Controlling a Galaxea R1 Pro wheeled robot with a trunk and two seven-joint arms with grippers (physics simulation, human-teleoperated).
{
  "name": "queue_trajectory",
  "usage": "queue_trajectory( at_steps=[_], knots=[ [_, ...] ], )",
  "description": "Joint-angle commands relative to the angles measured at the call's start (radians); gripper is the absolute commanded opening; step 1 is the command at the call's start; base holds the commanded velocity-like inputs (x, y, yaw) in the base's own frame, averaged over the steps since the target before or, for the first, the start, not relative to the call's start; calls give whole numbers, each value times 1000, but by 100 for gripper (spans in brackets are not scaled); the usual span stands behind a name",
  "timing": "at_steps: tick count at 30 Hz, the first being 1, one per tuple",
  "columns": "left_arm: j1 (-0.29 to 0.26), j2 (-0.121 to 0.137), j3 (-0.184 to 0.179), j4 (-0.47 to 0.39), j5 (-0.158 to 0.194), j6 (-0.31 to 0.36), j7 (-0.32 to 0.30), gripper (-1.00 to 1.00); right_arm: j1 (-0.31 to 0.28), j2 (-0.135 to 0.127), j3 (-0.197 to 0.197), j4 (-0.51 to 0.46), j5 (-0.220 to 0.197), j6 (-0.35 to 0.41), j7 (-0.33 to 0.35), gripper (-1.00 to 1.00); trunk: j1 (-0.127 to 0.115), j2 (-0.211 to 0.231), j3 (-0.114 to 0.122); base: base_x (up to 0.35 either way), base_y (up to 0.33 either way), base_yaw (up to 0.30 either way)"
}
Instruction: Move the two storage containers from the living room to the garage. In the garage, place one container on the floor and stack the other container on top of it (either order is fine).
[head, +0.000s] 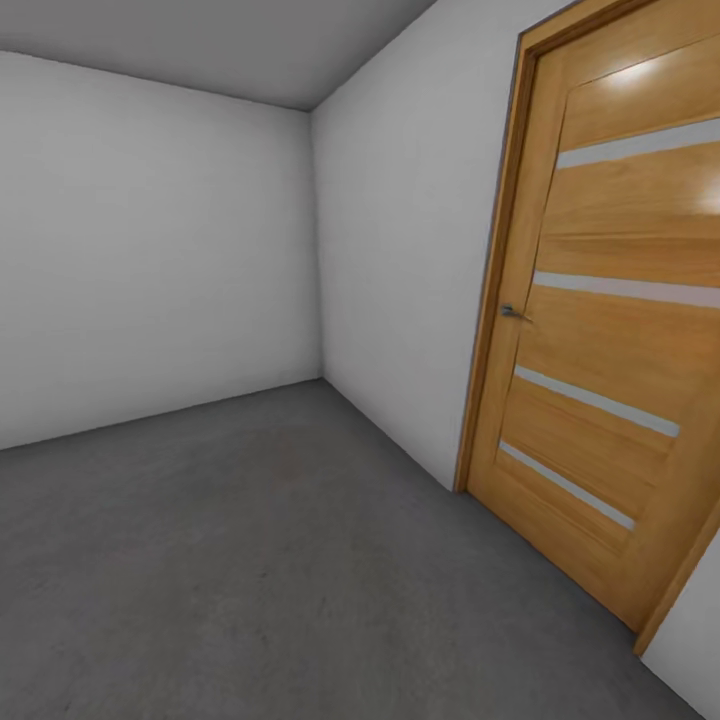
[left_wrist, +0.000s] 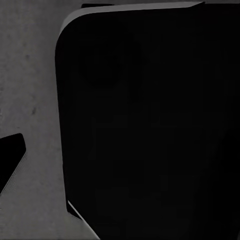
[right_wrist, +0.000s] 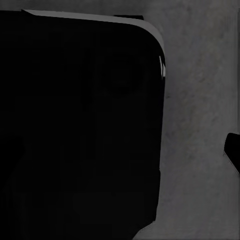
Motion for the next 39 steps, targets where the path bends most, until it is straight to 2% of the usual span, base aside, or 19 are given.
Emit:
queue_trajectory(
  at_steps=[1, 39],
  knots=[
    [1, 0, 1, -2, 1, 0, 1, 100, 0, 0, 1, 0, 1, -3, -1, 100, 1, 0, -1, 336, 0, 0],
    [0, 0, 1, -2, 1, 0, 1, 100, 0, 0, -1, 0, 1, -3, -1, 100, 1, 0, -1, 336, 0, 0]
  ],
)
